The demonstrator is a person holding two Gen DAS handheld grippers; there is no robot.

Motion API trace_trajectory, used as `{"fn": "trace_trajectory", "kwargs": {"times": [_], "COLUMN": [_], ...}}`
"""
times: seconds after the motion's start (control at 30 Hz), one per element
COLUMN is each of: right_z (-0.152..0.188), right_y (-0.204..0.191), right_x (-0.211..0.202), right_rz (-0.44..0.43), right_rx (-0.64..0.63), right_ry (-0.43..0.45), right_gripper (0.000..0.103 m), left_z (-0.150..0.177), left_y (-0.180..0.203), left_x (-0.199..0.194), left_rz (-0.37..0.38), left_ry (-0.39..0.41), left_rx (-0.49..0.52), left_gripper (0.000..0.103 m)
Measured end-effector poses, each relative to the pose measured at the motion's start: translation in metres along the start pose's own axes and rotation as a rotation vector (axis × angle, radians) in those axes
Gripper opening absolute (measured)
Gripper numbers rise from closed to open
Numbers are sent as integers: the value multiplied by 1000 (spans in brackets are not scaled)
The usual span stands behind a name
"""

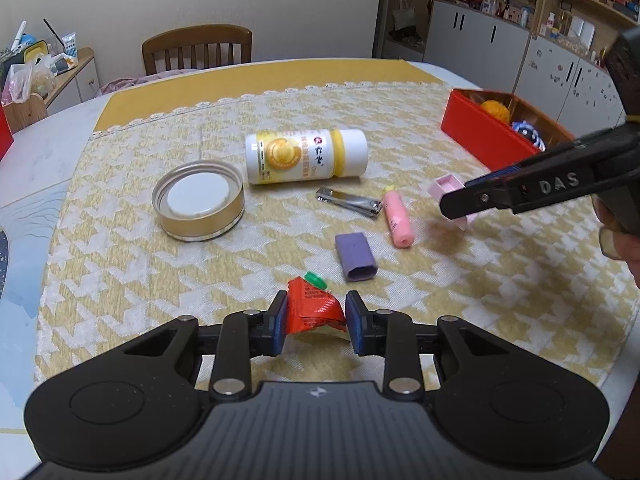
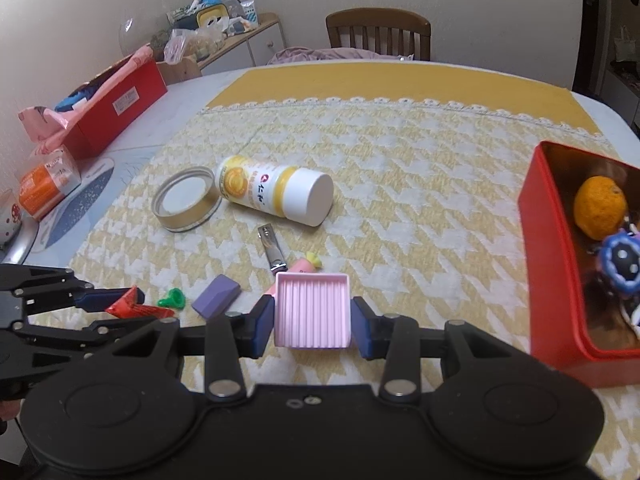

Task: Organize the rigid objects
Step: 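Carry the red candy and pink tray over the red tin with both tools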

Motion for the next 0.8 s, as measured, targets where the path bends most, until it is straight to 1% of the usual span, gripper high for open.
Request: {"fn": "trace_trajectory", "kwargs": {"times": [0.07, 0.17, 0.27, 0.43, 0.6, 0.8], "right_z": [0, 1, 3, 7, 8, 4], "right_y": [1, 3, 5, 11, 22, 41], "right_x": [-9, -20, -30, -46, -64, -88], "right_rz": [4, 7, 6, 8, 31, 67], "right_rx": [3, 15, 21, 38, 54, 58], "right_ry": [10, 19, 33, 52, 65, 92], "right_gripper": [40, 40, 40, 40, 40, 40], "left_z": [-3, -5, -2, -6, -27, -59], "left_y": [2, 9, 14, 18, 25, 48], "left_x": [-2, -3, -2, -11, -24, -38], "left_rz": [9, 22, 19, 32, 57, 102], "left_ry": [4, -1, -5, 8, 34, 80], "left_rx": [-4, 11, 33, 19, -1, 6], "left_gripper": [24, 23, 22, 21, 21, 21]}}
Point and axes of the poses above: each gripper's, at about its wrist camera, not at the fingertips, and x roughly the way its jaws point, y to its right, z to its underside, the point moved 10 cm from there along x, roughly the way its jaws point, and after that the axes turned 7 degrees about -y, right-handed, at the moved point
